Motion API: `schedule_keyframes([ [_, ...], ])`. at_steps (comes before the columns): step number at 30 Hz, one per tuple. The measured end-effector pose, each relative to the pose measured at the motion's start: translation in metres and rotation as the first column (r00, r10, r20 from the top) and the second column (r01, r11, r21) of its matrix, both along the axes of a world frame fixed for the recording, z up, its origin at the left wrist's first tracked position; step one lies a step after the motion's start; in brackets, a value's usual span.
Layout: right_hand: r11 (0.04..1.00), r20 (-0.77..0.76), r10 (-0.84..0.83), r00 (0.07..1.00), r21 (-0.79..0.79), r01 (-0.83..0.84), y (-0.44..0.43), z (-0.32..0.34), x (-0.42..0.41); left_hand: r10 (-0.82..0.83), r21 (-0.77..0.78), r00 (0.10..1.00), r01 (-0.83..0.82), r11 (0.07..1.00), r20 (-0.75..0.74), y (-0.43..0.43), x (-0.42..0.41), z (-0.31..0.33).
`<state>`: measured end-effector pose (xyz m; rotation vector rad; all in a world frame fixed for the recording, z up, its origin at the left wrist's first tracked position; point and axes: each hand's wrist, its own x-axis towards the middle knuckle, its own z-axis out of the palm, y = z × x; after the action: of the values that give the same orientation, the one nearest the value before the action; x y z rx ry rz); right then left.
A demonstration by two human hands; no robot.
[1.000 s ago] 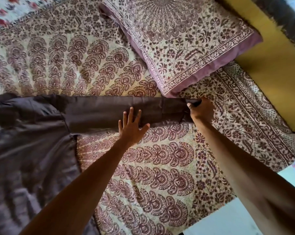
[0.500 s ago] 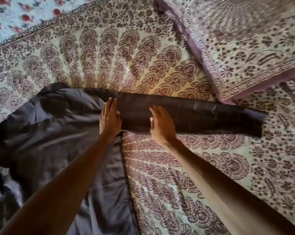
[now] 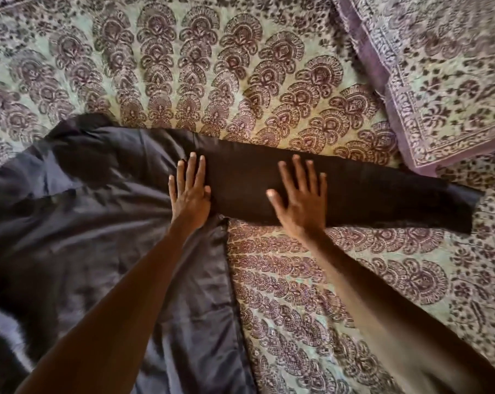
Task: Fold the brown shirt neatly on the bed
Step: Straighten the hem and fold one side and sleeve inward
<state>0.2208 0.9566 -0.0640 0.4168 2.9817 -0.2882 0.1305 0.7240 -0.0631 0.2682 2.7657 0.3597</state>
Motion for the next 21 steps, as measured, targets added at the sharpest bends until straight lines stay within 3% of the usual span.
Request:
schedule_keyframes([
  [3, 0.975, 0.023, -0.218, 0.976, 0.061, 0.216, 0.078, 0.004, 0.034, 0.148, 0.005, 0.989, -0.148, 0.989, 0.002, 0.021, 0.006, 0.01],
  [5, 0.952, 0.024, -0.298, 0.954, 0.079, 0.296, 0.095, 0.005, 0.038, 0.095, 0.036, 0.995, -0.093, 0.995, -0.042, 0.057, 0.015, 0.017],
  [7, 0.963, 0.029, -0.265, 0.964, 0.047, 0.264, 0.084, 0.005, 0.029, -0.16, 0.098, 0.986, 0.164, 0.982, -0.051, 0.108, 0.032, 0.018],
  [9, 0.997, 0.023, -0.075, 0.997, 0.028, 0.074, 0.076, 0.001, 0.03, -0.32, 0.098, 0.946, 0.323, 0.941, -0.047, 0.154, 0.052, 0.011],
  [11, 1.0, 0.018, -0.01, 1.0, 0.012, 0.01, 0.104, 0.002, 0.046, -0.278, 0.055, 0.96, 0.28, 0.958, -0.042, 0.179, 0.059, 0.003],
  [15, 0.964, 0.04, -0.261, 0.964, 0.058, 0.259, 0.202, 0.003, 0.103, -0.246, -0.015, 0.967, 0.245, 0.969, -0.066, 0.186, 0.062, -0.006],
  [21, 0.983, 0.068, -0.181, 0.981, -0.013, 0.182, 0.226, 0.014, 0.111, -0.224, -0.051, 0.975, 0.224, 0.973, -0.002, 0.203, 0.064, 0.0],
])
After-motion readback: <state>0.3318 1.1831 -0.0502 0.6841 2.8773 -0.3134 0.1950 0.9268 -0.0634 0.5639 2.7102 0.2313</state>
